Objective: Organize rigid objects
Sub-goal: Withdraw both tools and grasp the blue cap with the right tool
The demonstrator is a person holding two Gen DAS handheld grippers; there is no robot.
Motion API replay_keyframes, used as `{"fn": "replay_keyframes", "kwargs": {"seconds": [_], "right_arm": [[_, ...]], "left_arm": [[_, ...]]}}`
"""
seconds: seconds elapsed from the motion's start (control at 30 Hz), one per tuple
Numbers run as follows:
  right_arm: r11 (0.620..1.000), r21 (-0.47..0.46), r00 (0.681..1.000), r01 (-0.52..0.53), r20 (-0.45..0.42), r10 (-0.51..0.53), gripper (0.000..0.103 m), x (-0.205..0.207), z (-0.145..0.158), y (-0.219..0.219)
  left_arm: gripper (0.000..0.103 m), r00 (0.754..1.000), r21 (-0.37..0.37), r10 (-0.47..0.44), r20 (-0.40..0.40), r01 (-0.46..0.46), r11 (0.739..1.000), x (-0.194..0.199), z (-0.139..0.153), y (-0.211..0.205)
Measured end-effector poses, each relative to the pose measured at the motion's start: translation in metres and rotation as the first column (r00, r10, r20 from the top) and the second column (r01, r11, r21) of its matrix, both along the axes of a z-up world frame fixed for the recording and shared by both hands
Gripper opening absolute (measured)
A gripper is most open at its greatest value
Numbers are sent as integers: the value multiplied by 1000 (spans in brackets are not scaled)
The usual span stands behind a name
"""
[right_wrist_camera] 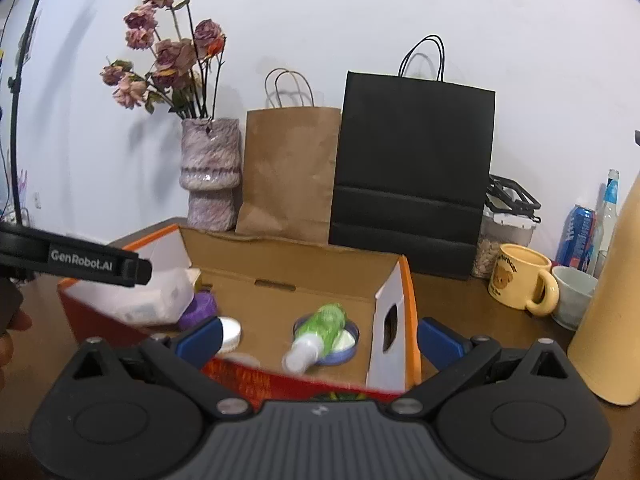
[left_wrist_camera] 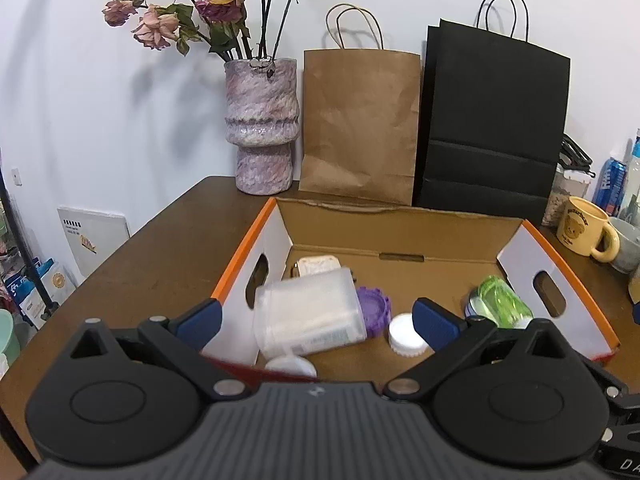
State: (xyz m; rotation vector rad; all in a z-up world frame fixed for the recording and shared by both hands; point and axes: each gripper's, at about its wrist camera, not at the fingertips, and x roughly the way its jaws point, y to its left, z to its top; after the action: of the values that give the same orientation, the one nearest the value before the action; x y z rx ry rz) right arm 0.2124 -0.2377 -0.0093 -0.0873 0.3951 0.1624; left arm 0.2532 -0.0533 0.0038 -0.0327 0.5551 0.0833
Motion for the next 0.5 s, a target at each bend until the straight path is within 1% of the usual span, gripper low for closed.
{"fn": "replay_keyframes", "kwargs": {"seconds": [0.3,0.5], "right_arm": [[1000,-22,998,-20,-62,19,103,-28,-14,-7],[998,-45,992,-45,-122,39,103,-37,-29,-10]], "left_arm": [[103,999,7,-18,-31,18,1000,-31,-12,-3],[103,998,7,-15,-55,15,1000,-46,-20,-3]]}}
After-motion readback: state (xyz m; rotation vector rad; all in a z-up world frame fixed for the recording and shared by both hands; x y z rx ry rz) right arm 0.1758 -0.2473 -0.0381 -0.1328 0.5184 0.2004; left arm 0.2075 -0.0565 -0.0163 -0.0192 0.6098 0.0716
